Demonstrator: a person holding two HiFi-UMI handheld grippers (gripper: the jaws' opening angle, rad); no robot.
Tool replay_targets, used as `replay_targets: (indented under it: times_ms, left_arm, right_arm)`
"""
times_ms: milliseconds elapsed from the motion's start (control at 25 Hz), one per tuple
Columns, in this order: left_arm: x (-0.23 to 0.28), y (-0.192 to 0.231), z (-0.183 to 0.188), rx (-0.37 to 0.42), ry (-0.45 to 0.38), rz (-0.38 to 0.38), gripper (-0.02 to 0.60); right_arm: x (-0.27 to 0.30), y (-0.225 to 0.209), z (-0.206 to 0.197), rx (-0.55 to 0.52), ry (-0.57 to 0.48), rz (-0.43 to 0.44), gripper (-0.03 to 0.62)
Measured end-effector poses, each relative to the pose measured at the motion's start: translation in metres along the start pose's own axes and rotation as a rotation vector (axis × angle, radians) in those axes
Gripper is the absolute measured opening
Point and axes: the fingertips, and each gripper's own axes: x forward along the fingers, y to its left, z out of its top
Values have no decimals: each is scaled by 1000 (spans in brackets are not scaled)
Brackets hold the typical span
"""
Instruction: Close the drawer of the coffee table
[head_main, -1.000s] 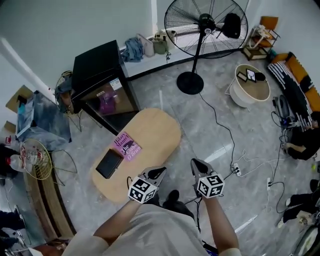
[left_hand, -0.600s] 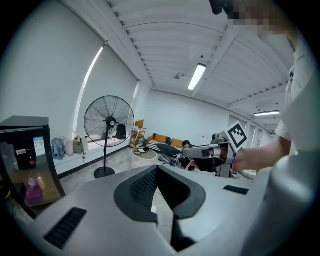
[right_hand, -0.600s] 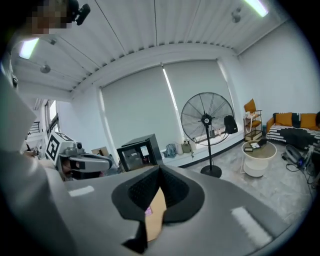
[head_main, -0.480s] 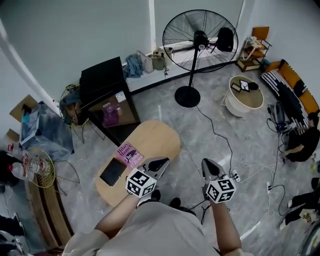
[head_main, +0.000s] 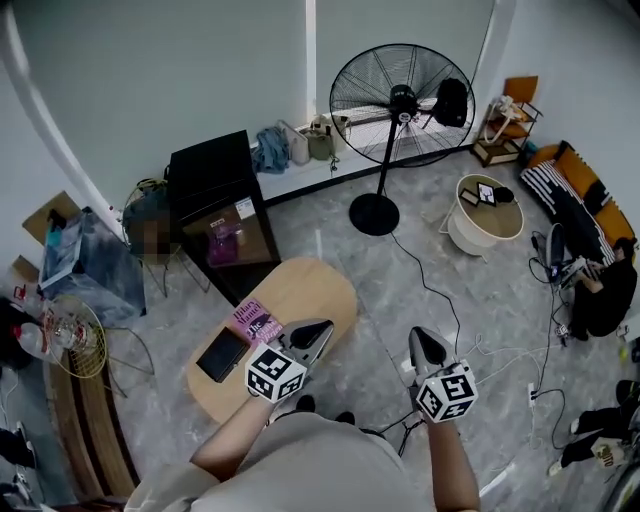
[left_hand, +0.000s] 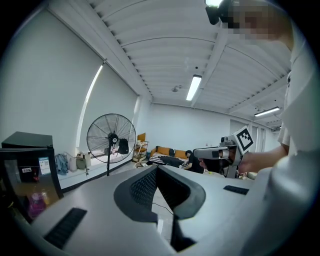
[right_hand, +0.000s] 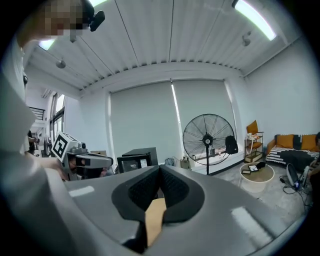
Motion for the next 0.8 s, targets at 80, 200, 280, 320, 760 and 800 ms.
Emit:
replay_targets:
  times_ms: [80,200,280,320,760,800]
  left_arm:
    - [0,0,0,-2,-2,5,8]
    - [1,-2,2,-3,-8,10,8]
    - [2,-4,2,-3,-11,11,8]
    - [2,-4,2,-3,-12,11,8]
    - [-3,0,1,-10,-20,16,8]
    - [-3,1,1,-11,-22,17,8]
  right_arm:
    - [0,0,0,10,-2,4,11]
    - [-2,1,2,0,-4,18,11]
    - [-3,3,2,-13,-3,25,11]
    - [-3,4,1,-15,-3,28,9]
    - [-2,13,4,-31,-6,32,11]
    - [-1,14,5,-34,-5,31,11]
